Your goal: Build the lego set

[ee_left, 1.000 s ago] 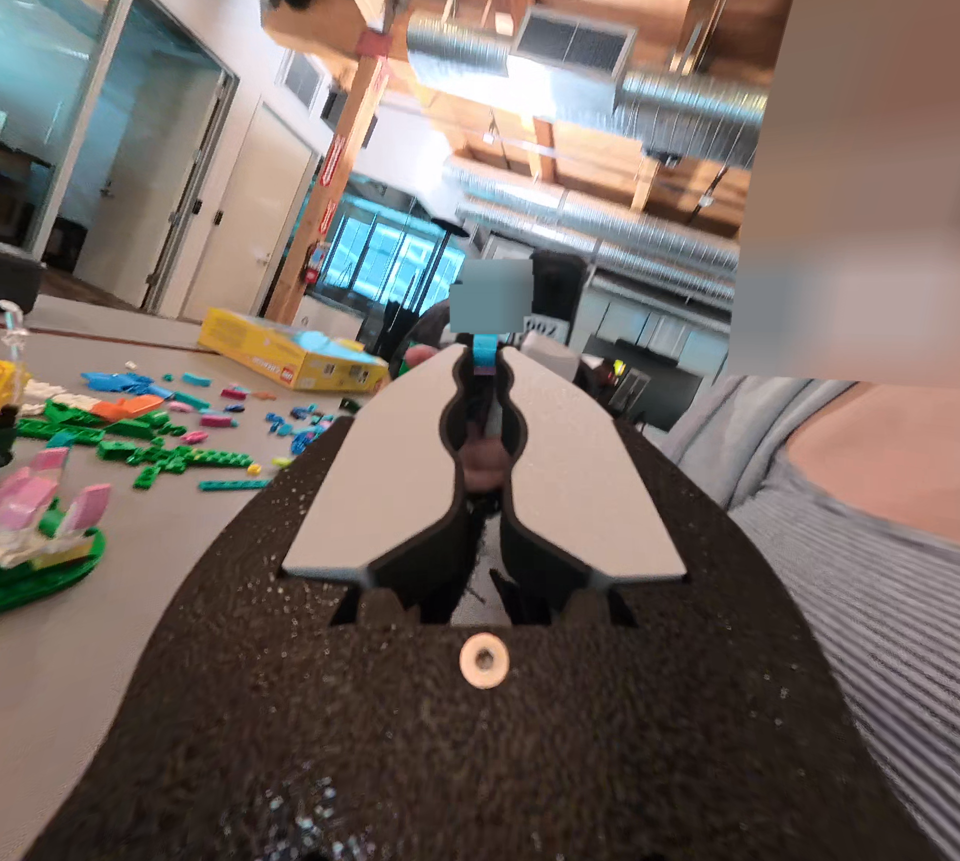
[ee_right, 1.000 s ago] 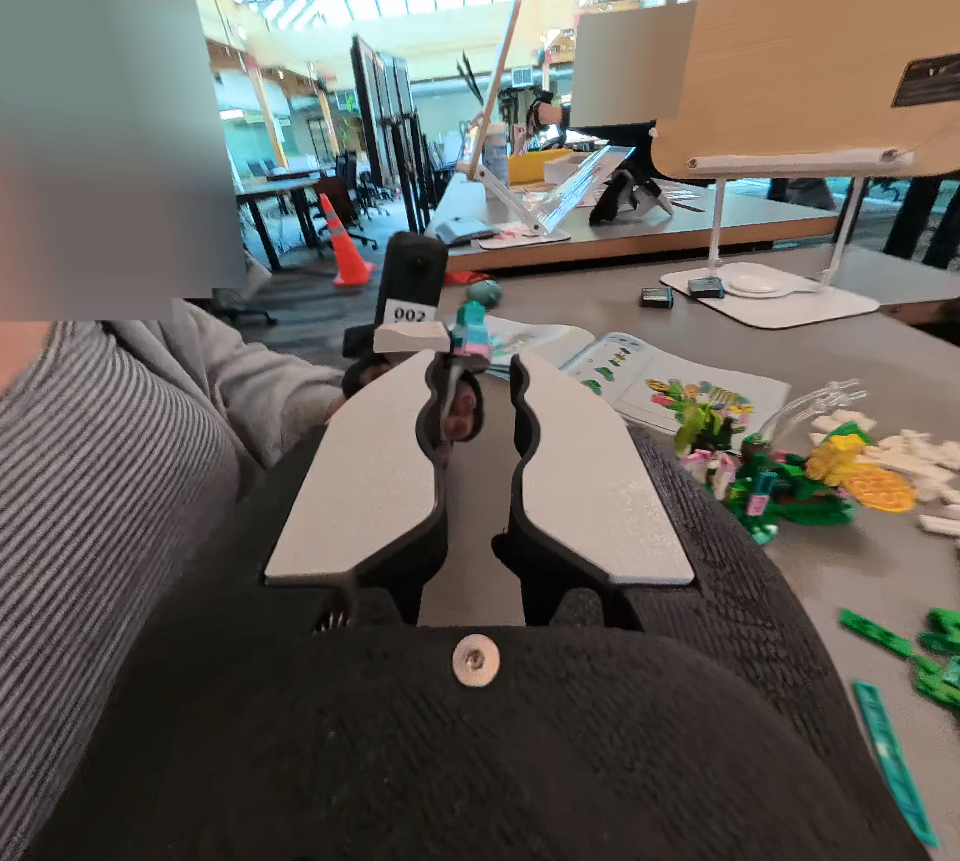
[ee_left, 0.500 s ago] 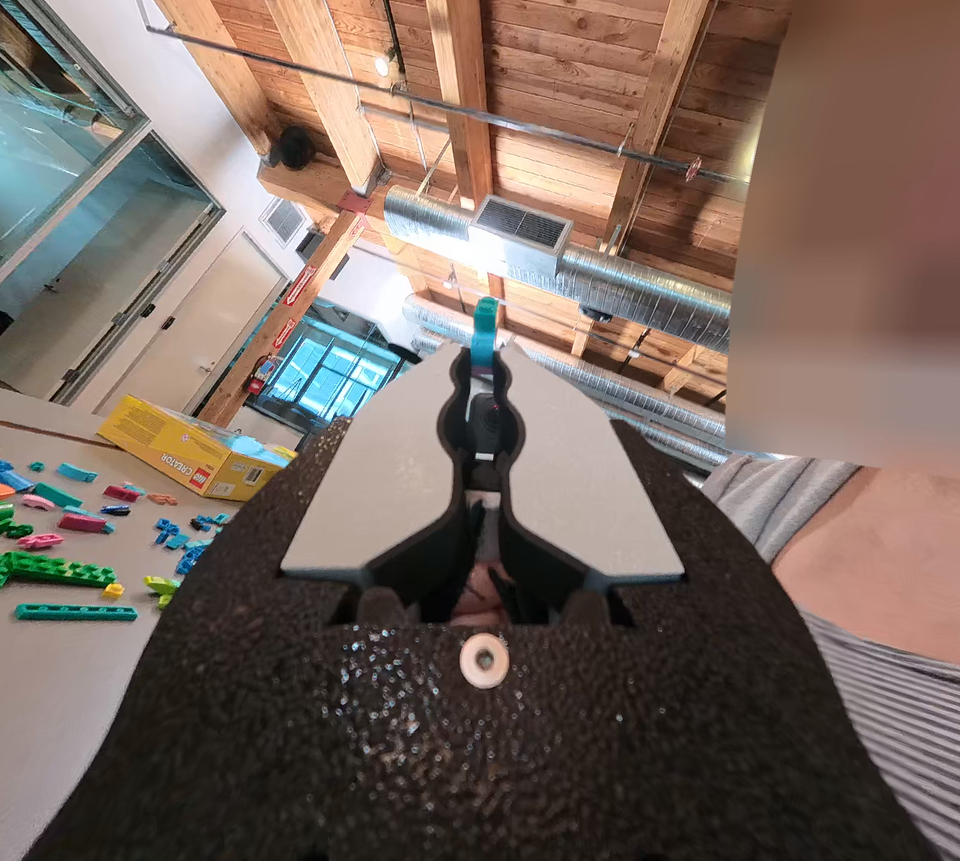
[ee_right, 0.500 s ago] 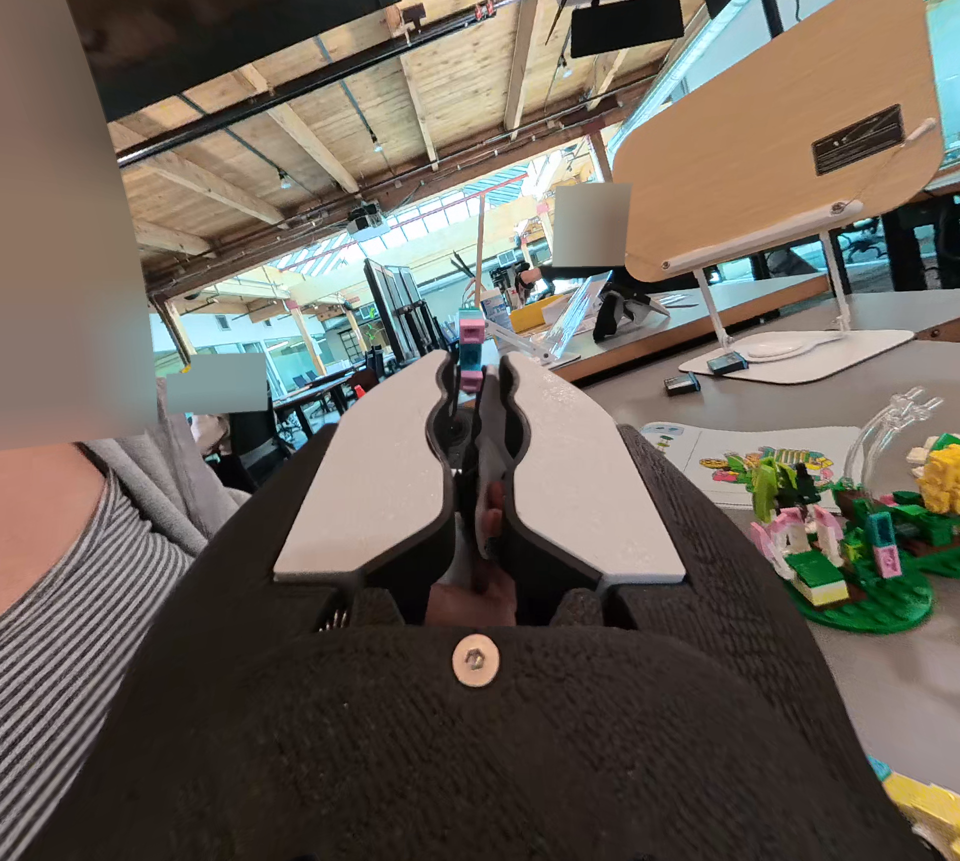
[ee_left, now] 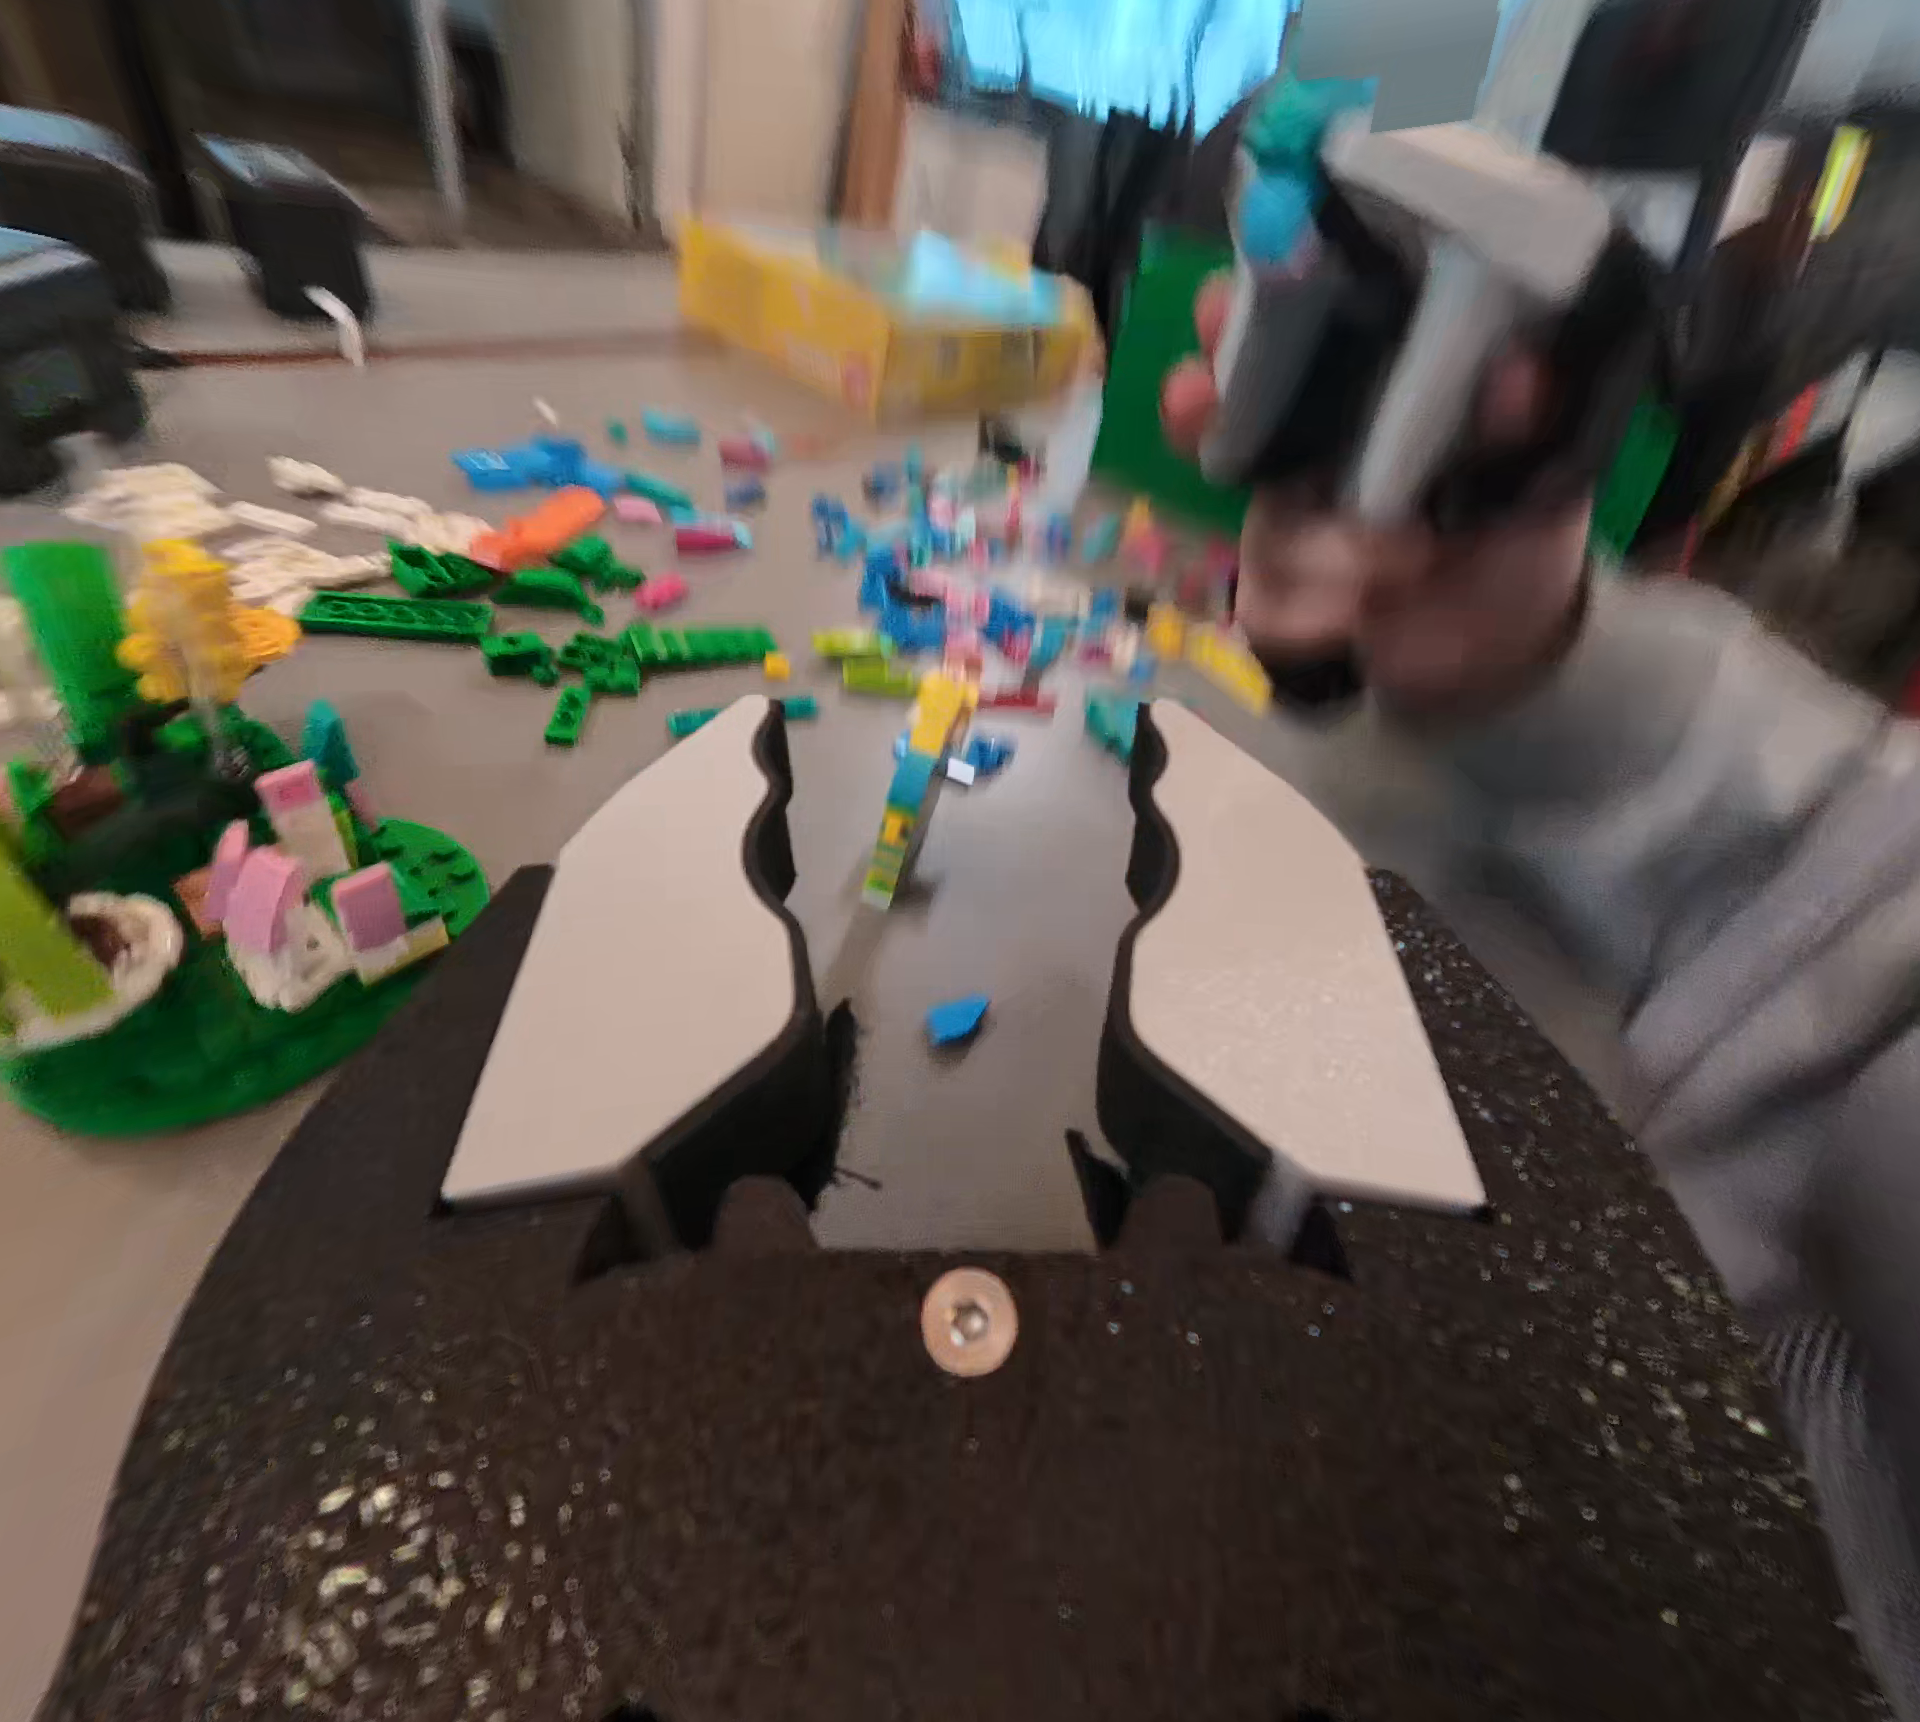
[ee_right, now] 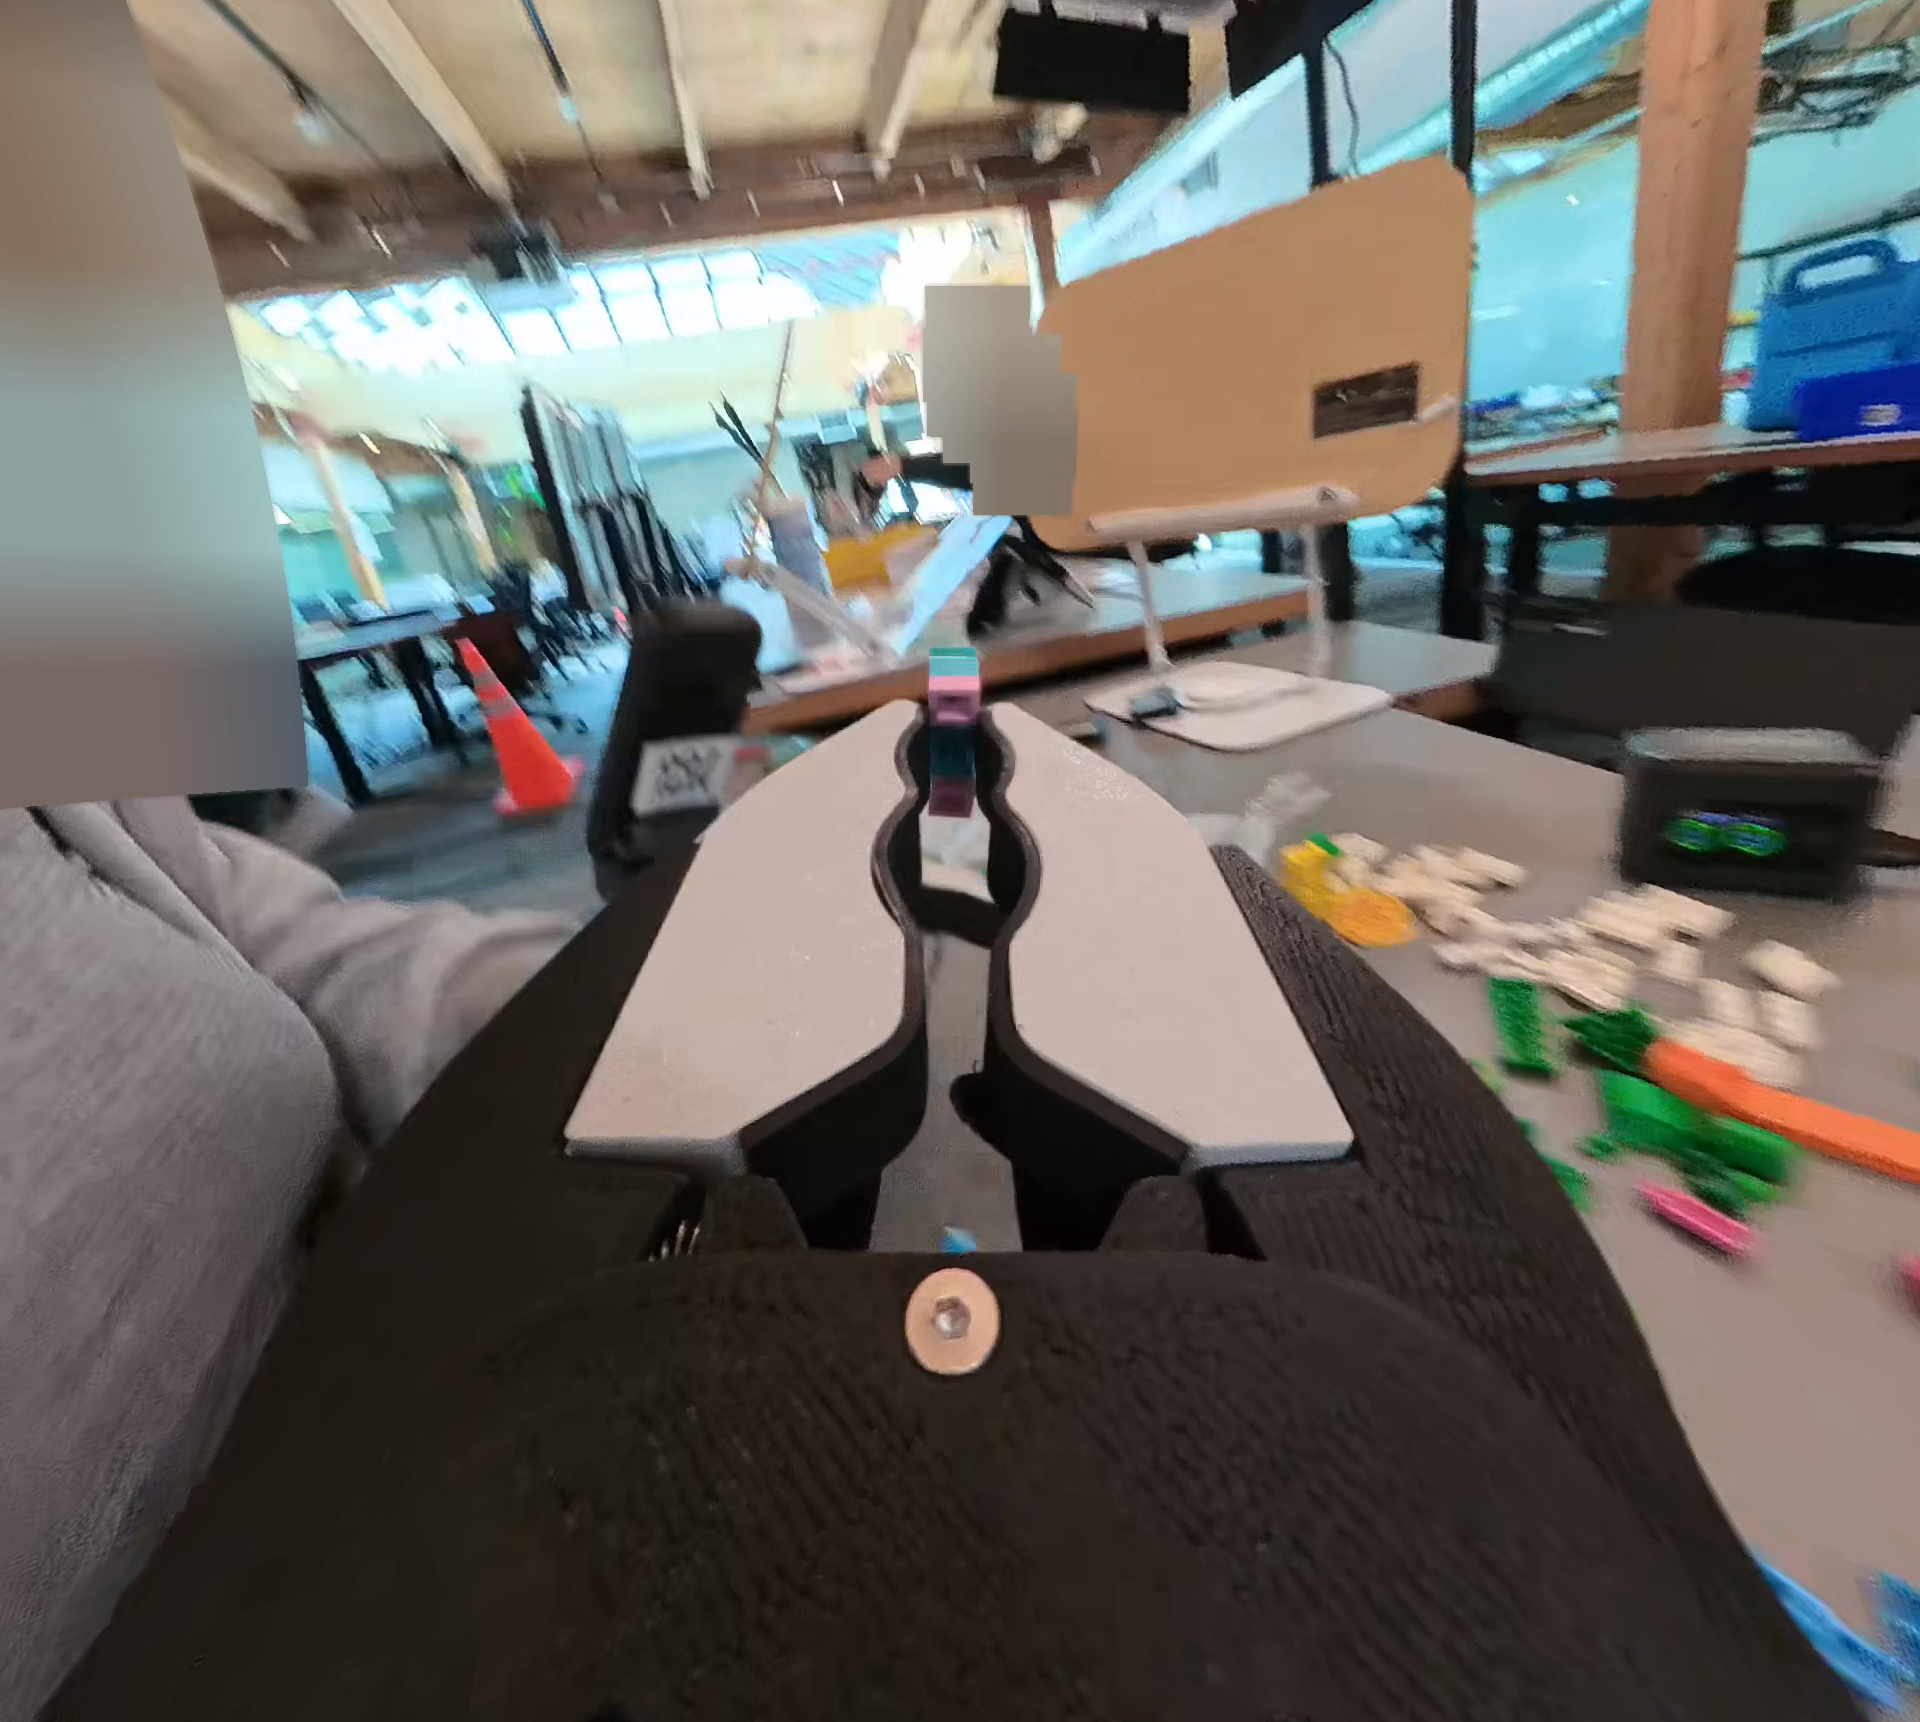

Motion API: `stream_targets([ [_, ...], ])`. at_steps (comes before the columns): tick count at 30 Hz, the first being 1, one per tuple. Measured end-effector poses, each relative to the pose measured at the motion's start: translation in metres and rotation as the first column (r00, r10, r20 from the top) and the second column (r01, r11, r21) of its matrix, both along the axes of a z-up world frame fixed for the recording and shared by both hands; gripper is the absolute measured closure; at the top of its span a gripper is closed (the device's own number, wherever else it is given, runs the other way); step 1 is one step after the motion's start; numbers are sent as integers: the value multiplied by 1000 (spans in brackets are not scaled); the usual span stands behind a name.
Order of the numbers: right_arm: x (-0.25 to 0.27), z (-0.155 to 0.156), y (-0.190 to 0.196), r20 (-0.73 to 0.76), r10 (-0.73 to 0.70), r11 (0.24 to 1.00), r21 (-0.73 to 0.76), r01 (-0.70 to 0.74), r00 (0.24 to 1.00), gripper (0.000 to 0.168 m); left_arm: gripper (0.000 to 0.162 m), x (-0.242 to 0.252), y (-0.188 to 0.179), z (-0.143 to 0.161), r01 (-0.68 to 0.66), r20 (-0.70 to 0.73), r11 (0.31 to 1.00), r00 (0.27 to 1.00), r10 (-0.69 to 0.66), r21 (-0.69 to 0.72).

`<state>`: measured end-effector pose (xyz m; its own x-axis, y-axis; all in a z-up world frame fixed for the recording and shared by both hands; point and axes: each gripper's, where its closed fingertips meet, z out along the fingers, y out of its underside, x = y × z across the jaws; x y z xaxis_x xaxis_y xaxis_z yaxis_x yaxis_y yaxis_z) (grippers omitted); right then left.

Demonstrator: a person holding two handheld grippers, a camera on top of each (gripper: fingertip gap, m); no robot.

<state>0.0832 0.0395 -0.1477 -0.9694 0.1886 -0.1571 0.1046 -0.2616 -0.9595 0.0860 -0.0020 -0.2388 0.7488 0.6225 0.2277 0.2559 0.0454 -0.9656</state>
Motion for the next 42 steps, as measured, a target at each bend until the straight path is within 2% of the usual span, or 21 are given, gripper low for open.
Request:
stream_targets([
  [2,-10,-12,14,-25,-27,996,85,29,999,162,96,-1,9,-14,78,31,986,997,-74,-147],
  [5,-17,-25,25,-34,-43,989,139,48,998,162,95,-9,14,-47,164,118,915,985,-129,-369],
  [9,-19,-35,30,-47,-70,983,166,77,996,162,104,-20,19,-66,200,159,868,977,-142,-455],
  [13,-21,-40,32,-67,-93,976,192,104,993,162,109,-16,24,-72,242,213,853,964,-158,-463],
  [22,-22,-39,36,-73,-112,973,193,124,991,162,115,11,34,-65,295,258,864,945,-201,-408],
  [28,-21,-40,35,-74,-109,972,199,122,991,162,116,37,55,-50,395,291,876,903,-315,-278],
  [31,-21,-41,35,-74,-109,972,200,122,991,162,119,38,54,-38,382,245,892,914,-324,-243],
  [34,-21,-42,35,-75,-110,971,204,123,991,162,122,24,43,-26,303,136,916,952,-275,-262],
  [37,-20,-42,35,-75,-110,971,207,123,991,162,116,2,27,-23,207,46,927,978,-203,-312],
  [42,-19,-46,33,-87,-105,965,233,123,991,162,97,-12,30,-29,203,30,906,978,-207,-372],
])
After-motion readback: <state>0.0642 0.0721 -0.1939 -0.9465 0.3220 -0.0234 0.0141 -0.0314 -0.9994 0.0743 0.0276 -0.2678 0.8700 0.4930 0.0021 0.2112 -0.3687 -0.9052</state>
